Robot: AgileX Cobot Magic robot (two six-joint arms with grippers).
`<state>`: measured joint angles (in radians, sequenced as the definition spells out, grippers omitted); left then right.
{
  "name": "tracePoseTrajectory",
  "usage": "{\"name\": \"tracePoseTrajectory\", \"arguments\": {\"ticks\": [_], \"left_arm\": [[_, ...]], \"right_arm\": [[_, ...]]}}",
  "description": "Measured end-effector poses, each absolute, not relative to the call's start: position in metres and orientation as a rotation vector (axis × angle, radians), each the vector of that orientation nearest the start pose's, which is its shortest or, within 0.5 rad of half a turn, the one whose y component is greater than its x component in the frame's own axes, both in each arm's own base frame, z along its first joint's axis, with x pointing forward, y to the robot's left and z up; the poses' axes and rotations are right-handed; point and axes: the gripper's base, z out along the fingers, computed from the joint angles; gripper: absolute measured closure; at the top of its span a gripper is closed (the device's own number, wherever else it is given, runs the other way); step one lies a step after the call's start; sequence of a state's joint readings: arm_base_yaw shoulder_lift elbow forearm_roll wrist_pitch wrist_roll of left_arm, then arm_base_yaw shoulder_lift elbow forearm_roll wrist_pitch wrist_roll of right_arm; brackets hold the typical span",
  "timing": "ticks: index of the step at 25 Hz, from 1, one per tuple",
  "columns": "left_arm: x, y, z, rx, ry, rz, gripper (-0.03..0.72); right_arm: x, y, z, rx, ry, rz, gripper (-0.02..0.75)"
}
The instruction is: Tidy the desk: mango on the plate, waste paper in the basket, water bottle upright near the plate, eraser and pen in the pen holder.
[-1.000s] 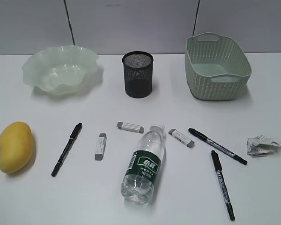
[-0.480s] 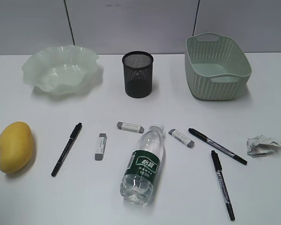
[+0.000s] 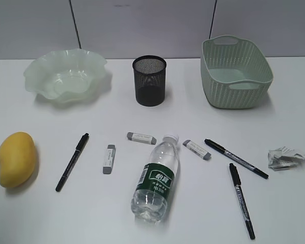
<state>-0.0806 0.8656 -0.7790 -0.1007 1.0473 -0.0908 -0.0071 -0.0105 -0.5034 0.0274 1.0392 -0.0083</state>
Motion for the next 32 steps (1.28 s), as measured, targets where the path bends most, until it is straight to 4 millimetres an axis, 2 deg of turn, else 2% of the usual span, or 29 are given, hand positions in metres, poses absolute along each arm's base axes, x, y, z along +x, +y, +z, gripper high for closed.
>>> {"name": "tracePoseTrajectory", "arguments": {"ticks": [4,7,12,15,19,22,32], "left_arm": [[0.149,-0.021,0.304,-0.054,2.623,-0.204,0.16],[0.165,-0.023,0.294,-0.068,2.658,-0.214,0.151],[0.207,-0.027,0.259,-0.071,2.839,-0.189,0.148],[0.231,-0.037,0.243,-0.015,2.884,-0.184,0.146],[0.258,-0.058,0.226,0.082,2.918,-0.177,0.085],[0.275,-0.061,0.21,0.091,2.974,-0.154,0.042],[0.301,-0.048,0.172,-0.017,3.04,-0.101,0.024]], "right_arm": [[-0.006,0.002,0.28,-0.002,2.009,0.023,0.265],[-0.006,0.002,0.28,-0.002,2.009,0.023,0.265],[-0.006,0.002,0.28,-0.002,2.009,0.023,0.265],[-0.006,0.002,0.28,-0.002,2.009,0.023,0.265],[-0.006,0.002,0.28,-0.002,2.009,0.023,0.265],[-0.006,0.002,0.28,-0.002,2.009,0.023,0.265],[-0.006,0.002,0.28,-0.002,2.009,0.024,0.265]]}}
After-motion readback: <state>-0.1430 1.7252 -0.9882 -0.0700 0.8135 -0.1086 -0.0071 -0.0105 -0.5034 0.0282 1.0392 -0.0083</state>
